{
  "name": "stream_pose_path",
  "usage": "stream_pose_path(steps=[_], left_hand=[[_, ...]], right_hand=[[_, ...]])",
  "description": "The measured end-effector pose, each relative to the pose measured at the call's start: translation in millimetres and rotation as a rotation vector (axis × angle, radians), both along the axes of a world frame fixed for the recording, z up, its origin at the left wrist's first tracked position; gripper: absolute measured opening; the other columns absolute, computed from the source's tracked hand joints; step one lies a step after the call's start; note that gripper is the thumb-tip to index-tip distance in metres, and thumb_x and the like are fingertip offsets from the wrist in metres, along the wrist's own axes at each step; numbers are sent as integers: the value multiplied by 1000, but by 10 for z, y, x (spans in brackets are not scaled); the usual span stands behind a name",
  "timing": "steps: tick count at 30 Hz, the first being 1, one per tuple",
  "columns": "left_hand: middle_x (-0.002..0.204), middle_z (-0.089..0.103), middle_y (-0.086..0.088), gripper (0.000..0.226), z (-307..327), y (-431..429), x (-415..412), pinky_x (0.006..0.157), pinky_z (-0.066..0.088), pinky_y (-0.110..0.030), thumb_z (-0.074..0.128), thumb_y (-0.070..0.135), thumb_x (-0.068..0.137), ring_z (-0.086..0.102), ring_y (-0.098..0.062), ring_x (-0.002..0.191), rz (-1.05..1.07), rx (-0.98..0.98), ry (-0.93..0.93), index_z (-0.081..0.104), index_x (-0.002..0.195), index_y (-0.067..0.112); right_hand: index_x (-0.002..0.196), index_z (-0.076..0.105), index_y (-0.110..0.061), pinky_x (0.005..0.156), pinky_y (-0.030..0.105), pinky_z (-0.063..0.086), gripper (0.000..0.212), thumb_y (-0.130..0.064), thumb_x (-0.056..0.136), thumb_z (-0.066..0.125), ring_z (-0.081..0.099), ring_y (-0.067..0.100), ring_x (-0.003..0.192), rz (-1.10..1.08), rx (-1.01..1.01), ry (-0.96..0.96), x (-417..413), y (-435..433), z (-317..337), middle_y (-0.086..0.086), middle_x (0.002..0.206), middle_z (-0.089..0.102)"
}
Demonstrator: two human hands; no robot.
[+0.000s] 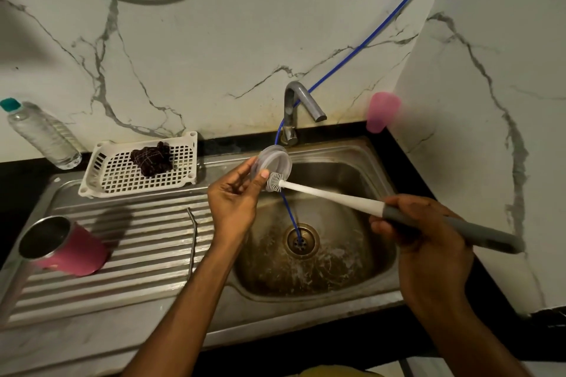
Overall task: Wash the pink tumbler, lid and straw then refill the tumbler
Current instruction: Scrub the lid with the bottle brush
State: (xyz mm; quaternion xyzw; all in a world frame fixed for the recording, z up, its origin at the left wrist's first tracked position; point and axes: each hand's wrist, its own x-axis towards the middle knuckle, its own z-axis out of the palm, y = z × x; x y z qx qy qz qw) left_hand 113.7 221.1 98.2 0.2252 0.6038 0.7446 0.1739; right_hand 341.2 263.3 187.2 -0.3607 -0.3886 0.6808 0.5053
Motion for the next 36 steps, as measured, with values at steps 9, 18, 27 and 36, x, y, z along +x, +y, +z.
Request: stream_pose_path(steps=[9, 18, 27, 36], left_hand=[[116, 73, -10, 41, 64, -13, -72, 89, 58, -26, 75, 0, 85, 72, -17, 107, -17, -27, 116, 66, 125, 0], [116, 71, 9, 44, 53, -73, 107, 92, 56, -26, 78, 11, 85, 70, -6, 108, 7, -84, 395, 64, 127, 12], [110, 72, 8, 39, 128, -46, -3, 87, 56, -19, 76, 4, 84, 71, -5, 103, -95, -94, 316, 66, 121, 15], [108, 77, 2, 34, 154, -77, -173, 96, 57, -43, 72, 3, 86, 72, -18, 106, -75, -61, 126, 69, 118, 11]], right_hand=[[82, 68, -6, 60, 13, 58, 17, -8, 94, 56, 71, 20, 67, -115, -416, 196, 91, 142, -132, 6, 83, 70], [80, 68, -6, 52, 15, 56, 16, -16, 72, 79, 70, 22, 71, -206, -651, 279, 201, 127, -289, 18, 106, 65], [62, 71, -14, 57, 16, 58, 41, -12, 97, 51, 68, 17, 64, -217, -342, 240, 205, 95, -302, 2, 75, 68], [68, 76, -15, 54, 23, 58, 18, -27, 78, 66, 71, 26, 60, 33, 110, 38, 131, 116, -327, 11, 69, 71]])
